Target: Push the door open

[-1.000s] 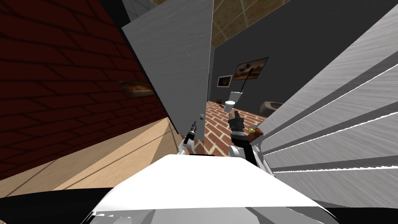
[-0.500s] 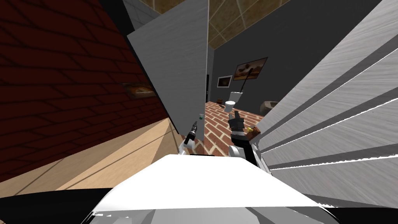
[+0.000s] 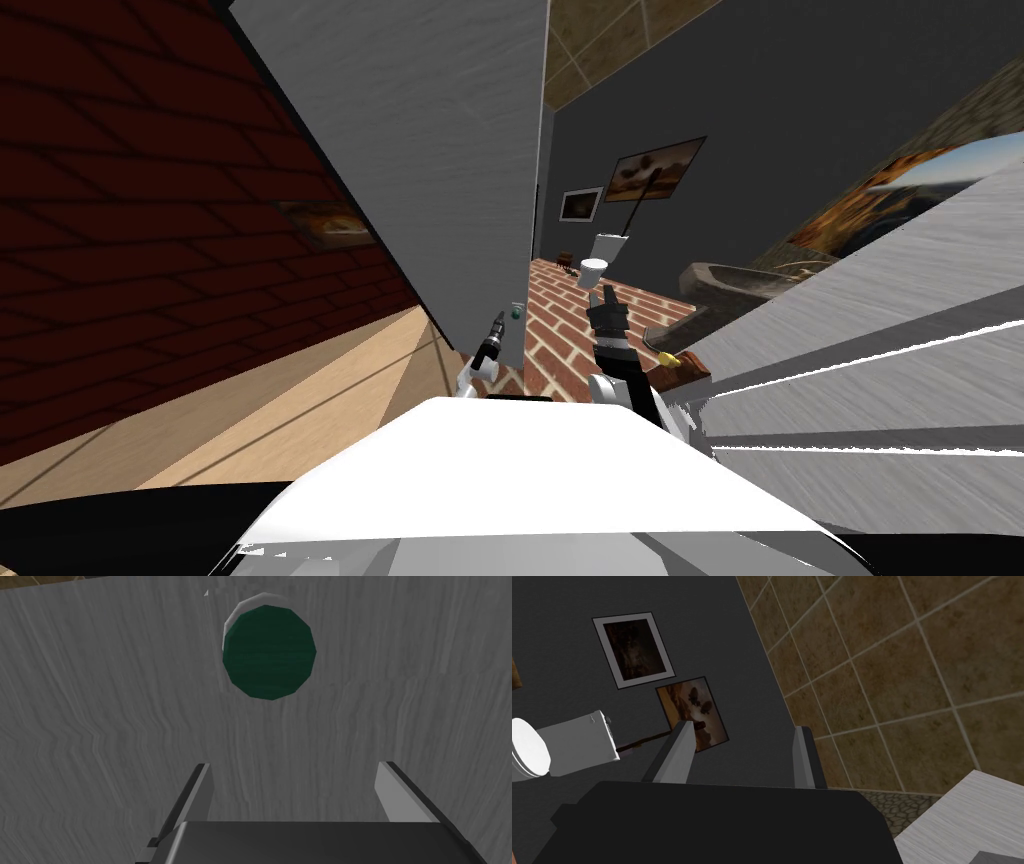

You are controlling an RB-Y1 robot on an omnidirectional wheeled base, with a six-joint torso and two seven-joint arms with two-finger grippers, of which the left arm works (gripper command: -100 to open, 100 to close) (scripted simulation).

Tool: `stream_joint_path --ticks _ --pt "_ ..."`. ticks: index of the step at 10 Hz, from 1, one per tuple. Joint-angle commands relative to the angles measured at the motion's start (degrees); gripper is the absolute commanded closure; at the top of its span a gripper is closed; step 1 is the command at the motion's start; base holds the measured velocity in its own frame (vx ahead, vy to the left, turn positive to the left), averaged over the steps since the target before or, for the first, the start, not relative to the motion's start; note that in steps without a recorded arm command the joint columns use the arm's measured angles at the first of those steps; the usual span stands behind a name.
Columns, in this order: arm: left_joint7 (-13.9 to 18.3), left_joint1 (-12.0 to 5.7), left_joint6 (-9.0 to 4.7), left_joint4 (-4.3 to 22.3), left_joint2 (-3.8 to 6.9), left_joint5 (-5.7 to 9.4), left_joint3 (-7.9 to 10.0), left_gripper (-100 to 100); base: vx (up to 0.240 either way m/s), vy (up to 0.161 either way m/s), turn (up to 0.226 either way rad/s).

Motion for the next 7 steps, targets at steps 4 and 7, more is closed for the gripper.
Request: stream_joint_path --ticks 4,7 --pt "0.0 -0.41 -0.33 0.6 -2.61 -0.04 0.38 -100 0.124 -0.124 -0.01" --pt "0.0 -0.41 -0.33 0.6 -2.61 -0.04 0.38 100 -0.015 0.017 -0.01"
